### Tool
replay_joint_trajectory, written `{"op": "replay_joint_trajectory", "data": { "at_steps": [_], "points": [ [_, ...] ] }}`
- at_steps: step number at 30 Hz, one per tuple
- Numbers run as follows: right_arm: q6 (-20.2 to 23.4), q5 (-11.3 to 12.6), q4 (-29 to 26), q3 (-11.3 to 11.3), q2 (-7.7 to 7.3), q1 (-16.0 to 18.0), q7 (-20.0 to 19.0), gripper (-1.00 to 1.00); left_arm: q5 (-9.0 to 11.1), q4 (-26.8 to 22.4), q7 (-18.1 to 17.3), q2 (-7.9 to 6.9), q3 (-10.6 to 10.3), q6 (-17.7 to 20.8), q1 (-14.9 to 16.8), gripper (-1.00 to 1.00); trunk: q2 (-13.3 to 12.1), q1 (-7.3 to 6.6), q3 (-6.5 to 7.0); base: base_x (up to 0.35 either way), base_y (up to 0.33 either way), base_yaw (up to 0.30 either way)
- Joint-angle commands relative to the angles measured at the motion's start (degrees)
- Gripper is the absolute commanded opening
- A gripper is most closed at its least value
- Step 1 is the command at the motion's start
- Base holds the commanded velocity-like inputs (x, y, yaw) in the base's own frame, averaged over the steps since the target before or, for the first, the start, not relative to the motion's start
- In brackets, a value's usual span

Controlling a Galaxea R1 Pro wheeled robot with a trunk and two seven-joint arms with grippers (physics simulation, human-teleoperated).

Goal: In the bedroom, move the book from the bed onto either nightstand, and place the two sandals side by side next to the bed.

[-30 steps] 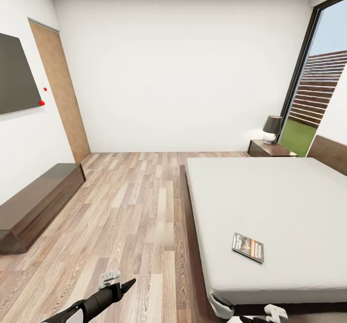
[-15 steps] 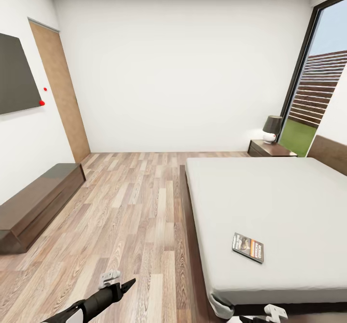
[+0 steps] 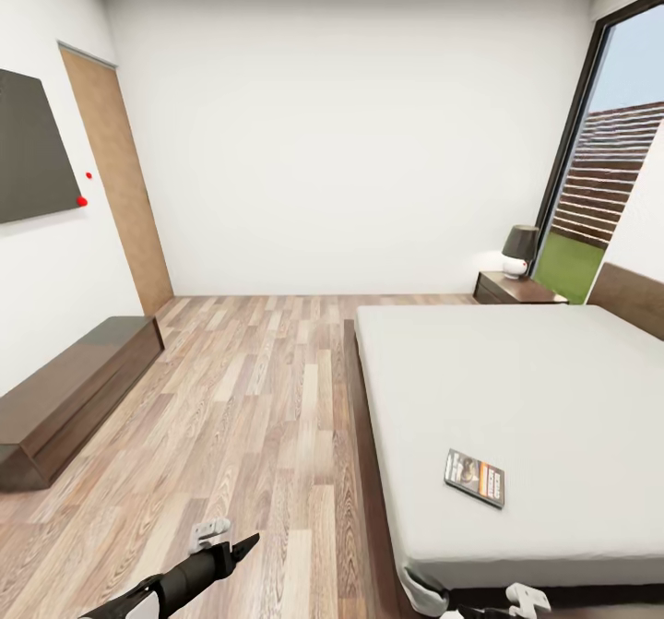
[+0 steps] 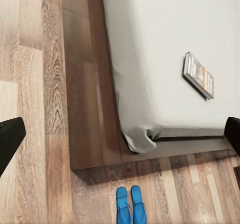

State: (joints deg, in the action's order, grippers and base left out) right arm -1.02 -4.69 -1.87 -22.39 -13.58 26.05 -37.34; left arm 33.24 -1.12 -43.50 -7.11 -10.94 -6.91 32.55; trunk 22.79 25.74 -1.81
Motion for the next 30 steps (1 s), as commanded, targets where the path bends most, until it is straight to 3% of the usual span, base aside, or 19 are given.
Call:
{"op": "replay_joint_trajectory", "data": {
  "at_steps": [1, 12, 30],
  "points": [
    [-0.08, -0.5, 0.03, -0.44, 0.0, 0.05, -0.15, 1.0, 0.25, 0.07, -0.09, -0.01, -0.49, -0.45, 0.06, 1.0, 0.13, 0.04, -0.07, 0.0, 0.0, 0.0],
    [-0.03, -0.5, -0.04, -0.38, 0.04, 0.07, -0.26, 1.0, 0.25, 0.07, -0.11, -0.01, -0.49, -0.4, 0.06, 1.0, 0.13, 0.04, 0.06, 0.0, 0.0, 0.014],
    [-0.03, -0.5, -0.06, -0.39, 0.04, 0.05, -0.11, 1.0, 0.25, 0.07, -0.09, -0.01, -0.49, -0.39, 0.06, 1.0, 0.13, 0.04, 0.07, 0.0, 0.0, 0.273]
  ]
}}
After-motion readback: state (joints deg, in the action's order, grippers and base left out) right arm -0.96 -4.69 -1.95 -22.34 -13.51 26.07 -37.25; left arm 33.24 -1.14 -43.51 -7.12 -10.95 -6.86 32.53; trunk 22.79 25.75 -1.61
